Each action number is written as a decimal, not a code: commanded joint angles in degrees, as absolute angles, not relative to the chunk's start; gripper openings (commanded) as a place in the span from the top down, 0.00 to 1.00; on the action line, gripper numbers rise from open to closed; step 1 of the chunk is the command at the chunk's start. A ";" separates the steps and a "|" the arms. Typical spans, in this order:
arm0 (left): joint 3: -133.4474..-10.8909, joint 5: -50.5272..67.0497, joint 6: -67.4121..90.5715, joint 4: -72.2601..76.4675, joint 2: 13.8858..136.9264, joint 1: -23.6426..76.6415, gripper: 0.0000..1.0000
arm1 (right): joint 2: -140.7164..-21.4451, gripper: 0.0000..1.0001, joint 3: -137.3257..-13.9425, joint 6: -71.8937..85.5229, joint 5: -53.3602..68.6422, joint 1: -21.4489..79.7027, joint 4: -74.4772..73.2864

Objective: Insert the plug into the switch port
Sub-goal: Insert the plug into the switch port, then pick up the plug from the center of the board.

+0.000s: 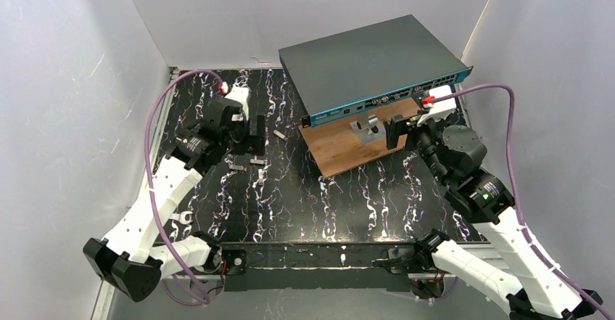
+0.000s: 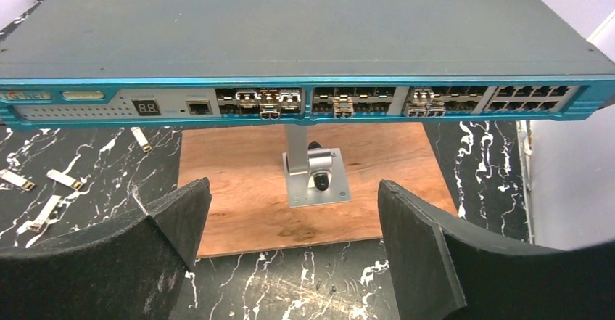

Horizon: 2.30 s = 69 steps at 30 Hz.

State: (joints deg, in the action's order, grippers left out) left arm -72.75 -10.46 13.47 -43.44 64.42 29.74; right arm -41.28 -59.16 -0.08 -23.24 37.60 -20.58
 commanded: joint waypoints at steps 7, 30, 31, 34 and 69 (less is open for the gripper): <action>-59.63 -19.05 31.83 -45.71 63.27 28.13 0.04 | -38.36 0.05 -59.68 -3.50 -26.80 37.44 -19.95; -54.90 -16.54 34.89 -30.79 88.00 28.43 0.54 | -36.43 0.04 -58.01 -3.08 -29.55 37.44 -19.64; -55.07 -16.37 34.89 -30.44 88.69 28.44 0.54 | -36.39 0.04 -58.13 -3.07 -29.61 37.44 -19.73; -55.45 -15.57 35.05 -29.11 90.36 28.39 0.55 | -36.58 0.04 -58.23 -3.19 -29.68 37.44 -20.11; -68.83 -15.67 56.28 -57.87 73.05 27.60 1.00 | -51.14 0.02 -69.76 -7.25 10.40 37.42 -19.87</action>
